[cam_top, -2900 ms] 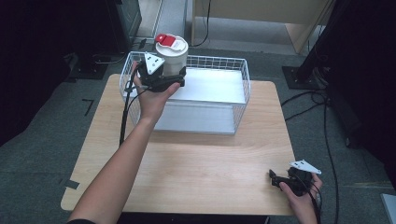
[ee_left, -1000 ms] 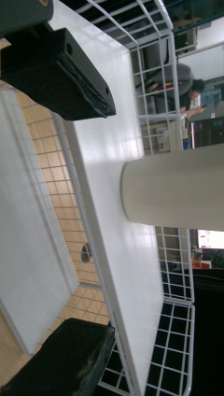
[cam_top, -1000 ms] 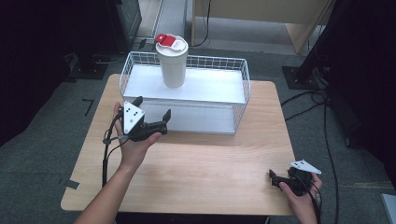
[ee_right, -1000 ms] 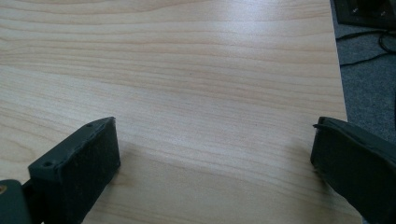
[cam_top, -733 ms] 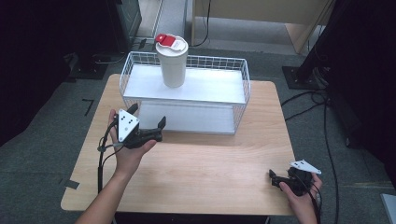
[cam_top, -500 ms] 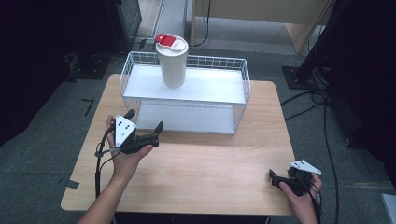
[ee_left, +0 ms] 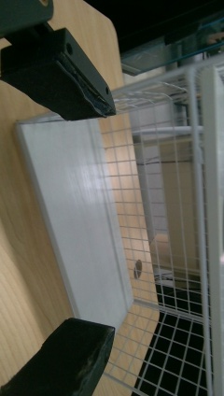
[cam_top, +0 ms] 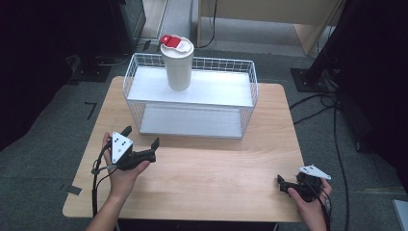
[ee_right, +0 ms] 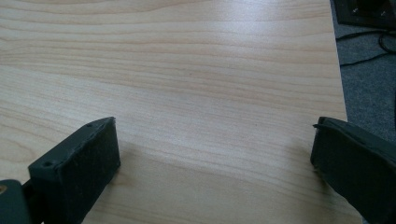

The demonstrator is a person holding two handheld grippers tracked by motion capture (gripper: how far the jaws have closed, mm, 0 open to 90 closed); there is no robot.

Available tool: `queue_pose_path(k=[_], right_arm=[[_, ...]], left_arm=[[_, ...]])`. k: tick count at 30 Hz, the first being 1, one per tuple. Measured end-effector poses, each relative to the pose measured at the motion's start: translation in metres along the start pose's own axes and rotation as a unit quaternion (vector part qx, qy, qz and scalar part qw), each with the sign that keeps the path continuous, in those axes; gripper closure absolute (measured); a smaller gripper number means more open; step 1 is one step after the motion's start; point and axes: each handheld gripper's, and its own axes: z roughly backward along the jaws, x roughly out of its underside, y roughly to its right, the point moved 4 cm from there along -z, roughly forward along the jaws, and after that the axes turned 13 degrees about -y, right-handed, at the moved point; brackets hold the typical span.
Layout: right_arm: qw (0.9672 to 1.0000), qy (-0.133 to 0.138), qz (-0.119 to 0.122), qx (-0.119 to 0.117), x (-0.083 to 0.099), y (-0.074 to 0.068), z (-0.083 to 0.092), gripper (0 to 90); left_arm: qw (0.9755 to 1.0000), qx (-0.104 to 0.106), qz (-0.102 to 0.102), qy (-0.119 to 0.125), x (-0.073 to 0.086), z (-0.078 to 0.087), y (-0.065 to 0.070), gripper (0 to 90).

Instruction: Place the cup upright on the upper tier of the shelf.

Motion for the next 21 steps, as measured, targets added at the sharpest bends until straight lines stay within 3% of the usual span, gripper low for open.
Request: queue_pose_path(k=[13,16,21], right_arm=[[1.0000,0.000,0.000,0.000,0.000,0.000,0.000,1.0],[1.0000,0.000,-0.001,0.000,0.000,0.000,0.000,1.0],[1.0000,-0.001,-0.001,0.001,0.000,0.000,0.000,1.0]], left_arm=[[0.9984,-0.018,0.033,-0.041,0.052,0.011,-0.028,0.0],[0.9978,-0.021,0.033,-0.054,0.064,0.014,-0.034,0.0],[0.9961,-0.014,0.041,-0.077,0.082,0.022,-0.043,0.0]])
